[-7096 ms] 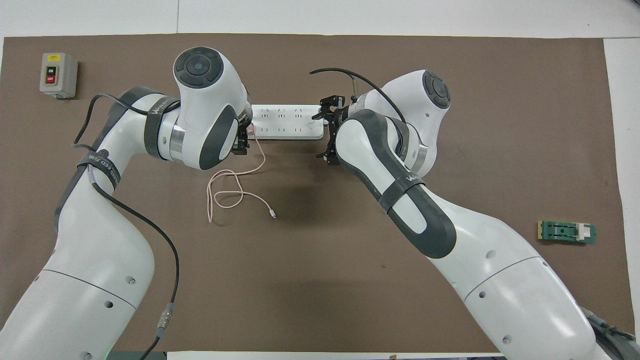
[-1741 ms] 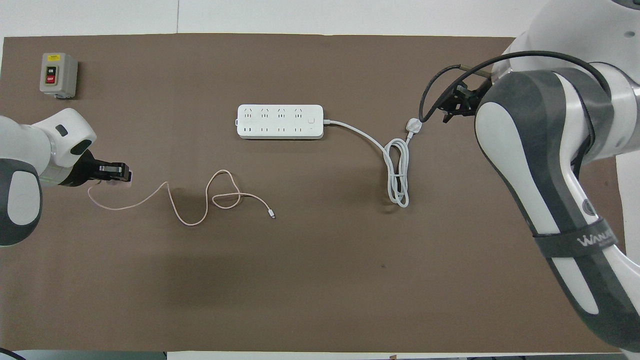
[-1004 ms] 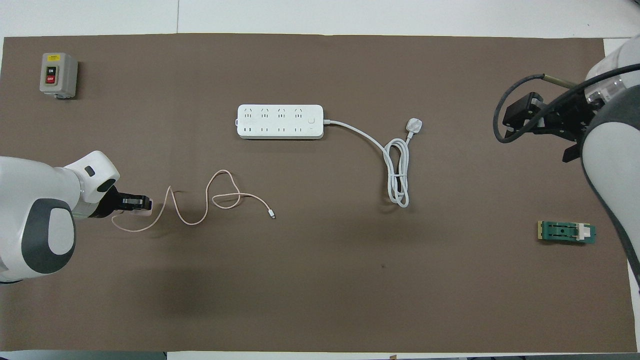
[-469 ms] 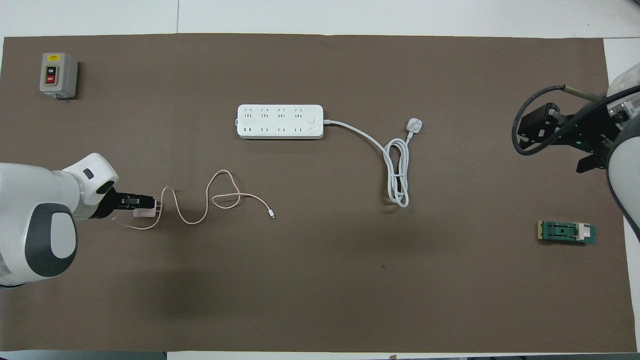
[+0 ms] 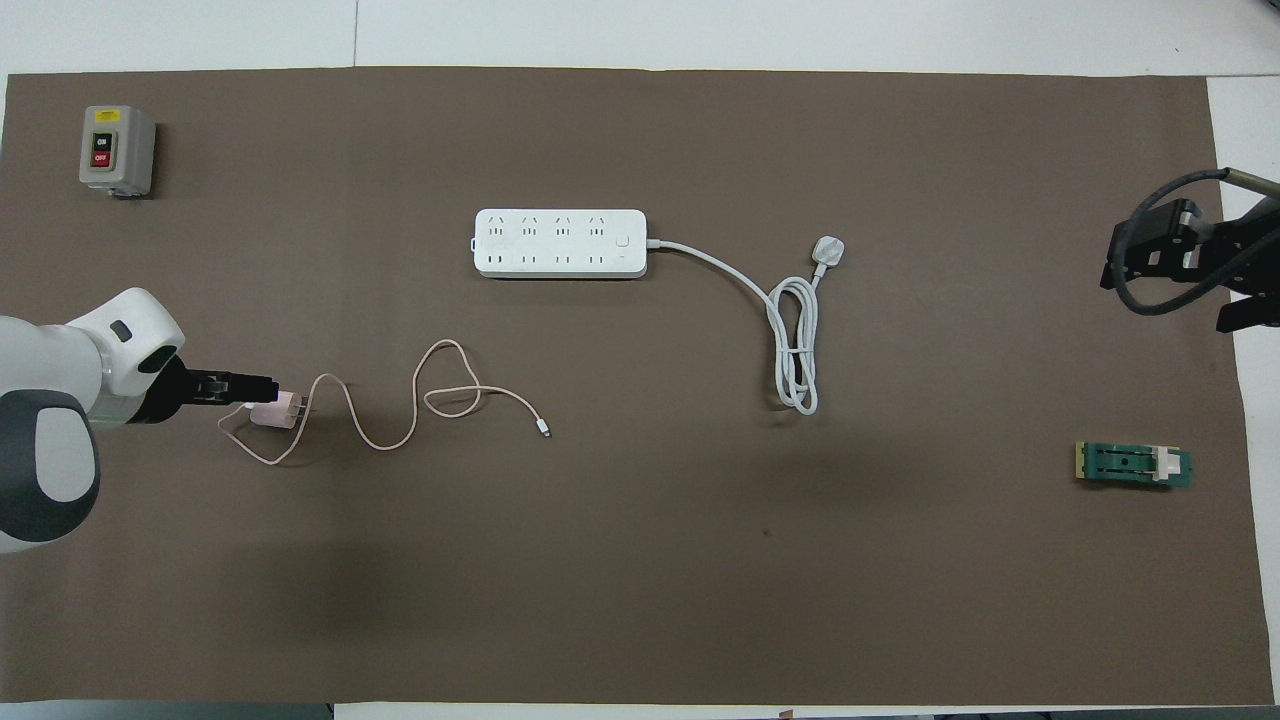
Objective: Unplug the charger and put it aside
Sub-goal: 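Lower the pink charger onto the table with the left gripper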
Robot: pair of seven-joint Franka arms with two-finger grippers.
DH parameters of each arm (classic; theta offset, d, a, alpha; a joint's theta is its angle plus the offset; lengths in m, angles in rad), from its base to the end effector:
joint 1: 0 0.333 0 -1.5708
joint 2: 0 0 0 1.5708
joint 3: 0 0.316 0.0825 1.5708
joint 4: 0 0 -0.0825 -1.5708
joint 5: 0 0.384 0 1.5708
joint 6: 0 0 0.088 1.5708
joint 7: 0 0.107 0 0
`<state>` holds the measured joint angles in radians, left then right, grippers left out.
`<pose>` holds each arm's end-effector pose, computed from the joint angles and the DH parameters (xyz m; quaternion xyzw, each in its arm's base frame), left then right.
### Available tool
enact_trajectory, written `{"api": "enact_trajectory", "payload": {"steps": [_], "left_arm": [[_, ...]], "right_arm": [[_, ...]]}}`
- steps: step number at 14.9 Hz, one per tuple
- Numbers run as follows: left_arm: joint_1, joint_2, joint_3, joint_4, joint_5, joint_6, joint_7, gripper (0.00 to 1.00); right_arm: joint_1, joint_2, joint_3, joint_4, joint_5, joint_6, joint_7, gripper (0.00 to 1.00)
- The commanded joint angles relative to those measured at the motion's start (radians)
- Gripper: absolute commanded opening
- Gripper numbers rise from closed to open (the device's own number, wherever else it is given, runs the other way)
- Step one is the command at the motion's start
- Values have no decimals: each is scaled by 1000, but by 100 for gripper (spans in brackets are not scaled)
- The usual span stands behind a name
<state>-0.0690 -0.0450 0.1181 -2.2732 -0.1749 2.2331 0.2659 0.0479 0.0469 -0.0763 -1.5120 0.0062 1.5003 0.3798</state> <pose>0.5110 0.0200 0.3767 0.9959 -0.0546 0.0133 0.0704 0.5616 -0.0142 0.6200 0.9788 -0.2025 -0.0290 0.0038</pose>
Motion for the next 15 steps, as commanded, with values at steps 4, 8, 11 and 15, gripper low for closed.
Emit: {"api": "enact_trajectory", "payload": {"steps": [4,8,11,15], "left_arm": [[31,-21,-3,228,61,-286,-57,100],[15,-29,-8,377,100,-450,-218,100],[11,-35,-32,473,104,-582,-330,100],[12,-50,-95,553,152,-672,-431,100]], "right_arm": [[-43,-24,24,-31,-14,11,-21,100],[-11,-68,15,-48,-22,-34,-18,100],[-23,-59,21,-53,-22,10,-42,100],[-29,-48,20,-54,-22,15,-44,100]]}}
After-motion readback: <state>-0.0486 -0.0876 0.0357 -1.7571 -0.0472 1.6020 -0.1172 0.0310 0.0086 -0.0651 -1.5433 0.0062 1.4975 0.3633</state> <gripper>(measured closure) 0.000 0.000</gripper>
